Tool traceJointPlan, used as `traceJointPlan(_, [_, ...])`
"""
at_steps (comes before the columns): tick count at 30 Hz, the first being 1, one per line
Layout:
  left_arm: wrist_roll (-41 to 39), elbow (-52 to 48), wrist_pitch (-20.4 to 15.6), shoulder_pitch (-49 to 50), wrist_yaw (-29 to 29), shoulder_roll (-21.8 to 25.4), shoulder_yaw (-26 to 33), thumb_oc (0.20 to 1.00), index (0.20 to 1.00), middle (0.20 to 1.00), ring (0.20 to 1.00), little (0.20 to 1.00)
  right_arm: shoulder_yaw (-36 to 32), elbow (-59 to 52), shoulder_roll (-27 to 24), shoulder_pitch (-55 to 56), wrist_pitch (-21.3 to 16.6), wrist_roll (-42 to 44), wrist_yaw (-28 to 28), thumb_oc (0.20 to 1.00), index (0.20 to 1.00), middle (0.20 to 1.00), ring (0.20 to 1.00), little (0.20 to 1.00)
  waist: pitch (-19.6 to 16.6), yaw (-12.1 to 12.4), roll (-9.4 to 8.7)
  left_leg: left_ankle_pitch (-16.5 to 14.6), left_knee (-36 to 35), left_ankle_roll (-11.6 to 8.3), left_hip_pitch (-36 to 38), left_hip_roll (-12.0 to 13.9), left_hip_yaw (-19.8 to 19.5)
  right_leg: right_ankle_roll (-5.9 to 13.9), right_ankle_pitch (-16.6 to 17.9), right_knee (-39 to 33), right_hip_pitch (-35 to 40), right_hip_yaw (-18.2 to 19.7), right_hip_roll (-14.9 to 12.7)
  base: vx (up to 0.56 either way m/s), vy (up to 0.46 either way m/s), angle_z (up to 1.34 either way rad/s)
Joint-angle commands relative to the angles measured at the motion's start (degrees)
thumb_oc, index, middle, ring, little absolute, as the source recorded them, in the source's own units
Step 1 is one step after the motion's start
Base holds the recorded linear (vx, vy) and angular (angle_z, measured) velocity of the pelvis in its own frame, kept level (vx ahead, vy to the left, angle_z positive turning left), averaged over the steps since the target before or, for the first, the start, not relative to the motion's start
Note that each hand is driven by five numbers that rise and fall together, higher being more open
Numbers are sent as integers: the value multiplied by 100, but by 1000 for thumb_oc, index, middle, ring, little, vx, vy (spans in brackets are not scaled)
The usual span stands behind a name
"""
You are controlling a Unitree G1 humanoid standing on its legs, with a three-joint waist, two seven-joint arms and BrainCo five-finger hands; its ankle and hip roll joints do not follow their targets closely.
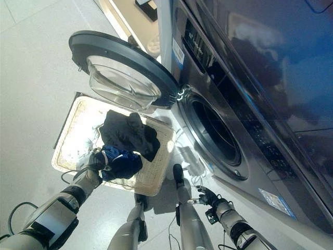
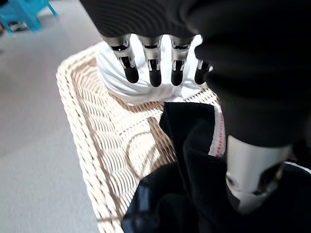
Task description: Put the clothes into the washing machine.
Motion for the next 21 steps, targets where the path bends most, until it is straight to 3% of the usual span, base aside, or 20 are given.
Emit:
traceJointPlan(1, [186,241,-50,-322,339,217,193,1000,1000,1000,1000,1000,254,-131,-122,-87,9,220,-66,1000,1000,1000,1000,1000,7,-57,7,354,480,291,-849,-312,-258,41,-394,757,-315,-112,189,-31,-33,1])
traceJointPlan(8, [349,221,-129,-427,28,212,75,1000,1000,1000,1000,1000,277,-149,-103,-194,37,287,-87,1000,1000,1000,1000,1000,7,-62,6,435,441,264,-1045,-295,-262,41,-343,746,-515,-140,209,-6,0,0])
traceJointPlan(12, [526,164,143,-620,-399,213,-257,1000,1000,1000,1000,1000,315,-291,-108,-293,60,431,-145,1000,1000,1000,1000,1000,7,-105,-13,508,391,237,-1283,-267,-237,63,-268,751,-774,-118,215,-21,-5,0])
traceJointPlan(17, [470,108,435,-828,-1406,111,-594,1000,1000,1000,1000,1000,325,-502,-98,-406,110,571,-255,1000,1000,1000,1000,1000,7,-183,-48,576,267,207,-1540,-249,-187,96,-155,656,-1066,-111,229,-7,-4,0])
traceJointPlan(21, [429,-6,655,-949,-1738,3,-746,1000,1000,1000,1000,1000,323,-582,-94,-474,172,580,-329,1000,1000,1000,1000,1000,7,-216,-63,604,239,192,-1718,-249,-180,110,-94,609,-1243,-121,225,0,0,0])
